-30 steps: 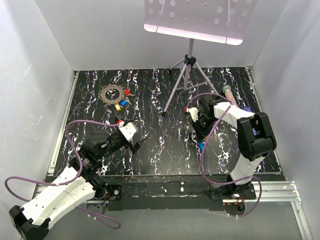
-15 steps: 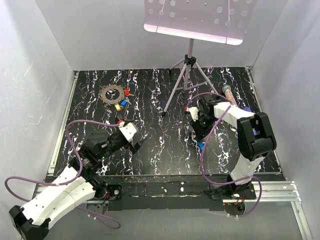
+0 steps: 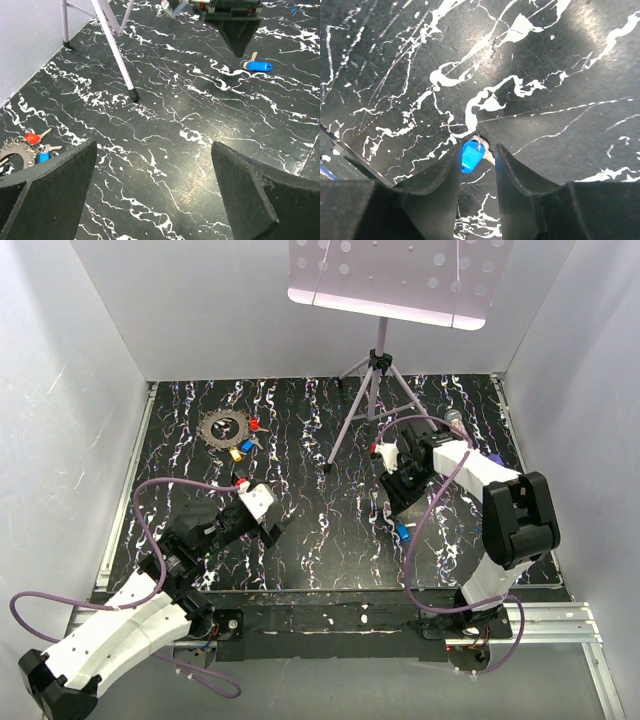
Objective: Put the keys on the keyring
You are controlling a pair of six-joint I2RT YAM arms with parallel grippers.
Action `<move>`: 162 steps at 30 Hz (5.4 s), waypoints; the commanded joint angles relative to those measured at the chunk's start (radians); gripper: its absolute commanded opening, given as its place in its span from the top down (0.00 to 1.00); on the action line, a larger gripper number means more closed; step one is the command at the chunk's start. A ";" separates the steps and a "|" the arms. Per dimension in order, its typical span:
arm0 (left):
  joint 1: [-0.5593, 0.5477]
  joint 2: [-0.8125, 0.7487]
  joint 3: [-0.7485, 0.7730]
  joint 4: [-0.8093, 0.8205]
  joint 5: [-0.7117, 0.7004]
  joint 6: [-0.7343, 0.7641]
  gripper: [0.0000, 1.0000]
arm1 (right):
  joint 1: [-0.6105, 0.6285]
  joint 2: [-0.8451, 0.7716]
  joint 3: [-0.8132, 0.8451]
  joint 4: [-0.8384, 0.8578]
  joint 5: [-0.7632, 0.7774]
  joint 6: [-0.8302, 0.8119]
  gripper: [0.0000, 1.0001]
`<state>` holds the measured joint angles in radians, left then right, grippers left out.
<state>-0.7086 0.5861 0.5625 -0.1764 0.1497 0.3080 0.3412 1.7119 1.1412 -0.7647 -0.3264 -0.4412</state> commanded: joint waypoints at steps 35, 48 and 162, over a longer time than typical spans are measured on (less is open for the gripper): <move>0.839 1.428 1.102 -0.432 0.073 -0.448 0.21 | -0.286 -0.420 -0.032 -0.038 -0.882 -0.129 0.47; 0.834 1.575 1.275 -0.529 -0.021 -0.359 0.58 | -0.286 -0.374 -0.005 -0.088 -0.899 -0.169 0.46; 0.781 1.411 1.005 -0.508 -0.044 -0.339 0.92 | -0.286 -0.390 0.019 -0.182 -0.918 -0.264 0.44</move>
<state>0.0647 2.0781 1.5780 -0.6792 0.1417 -0.0490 0.0589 1.3491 1.1259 -0.9375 -1.2083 -0.6857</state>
